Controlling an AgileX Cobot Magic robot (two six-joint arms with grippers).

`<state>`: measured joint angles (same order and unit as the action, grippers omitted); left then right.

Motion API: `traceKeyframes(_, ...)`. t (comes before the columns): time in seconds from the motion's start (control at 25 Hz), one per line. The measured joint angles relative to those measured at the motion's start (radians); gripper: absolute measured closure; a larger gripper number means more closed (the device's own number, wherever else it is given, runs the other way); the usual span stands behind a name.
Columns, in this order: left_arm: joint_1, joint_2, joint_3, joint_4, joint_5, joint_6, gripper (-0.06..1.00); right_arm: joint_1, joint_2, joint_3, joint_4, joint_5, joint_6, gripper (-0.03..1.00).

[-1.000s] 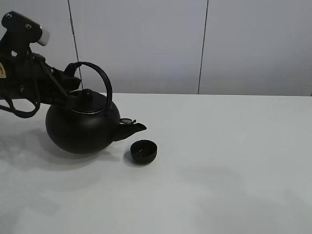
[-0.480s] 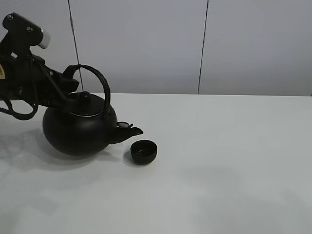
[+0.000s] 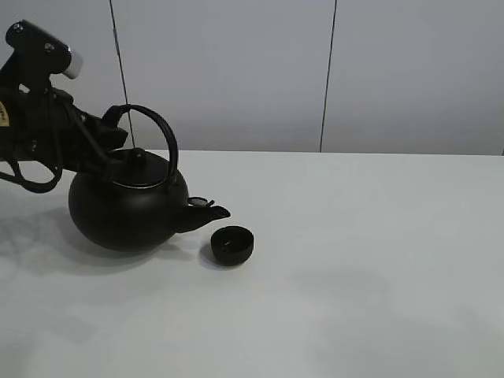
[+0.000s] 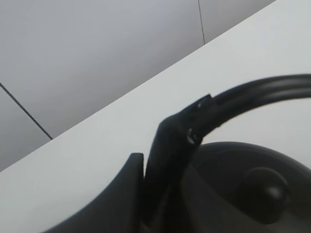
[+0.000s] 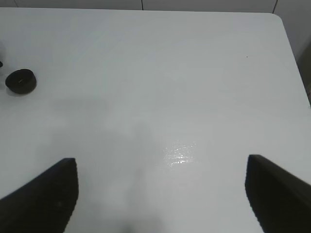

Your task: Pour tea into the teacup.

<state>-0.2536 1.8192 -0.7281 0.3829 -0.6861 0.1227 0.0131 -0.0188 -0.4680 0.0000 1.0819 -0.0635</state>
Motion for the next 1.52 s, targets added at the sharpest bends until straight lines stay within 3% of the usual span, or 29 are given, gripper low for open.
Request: traceKeyframes(1.52,0.0,0.0,-0.049,0.023,0.06,0.033,0.83,0.0,0.0,0.0,0.0,0.0,0.0,0.33)
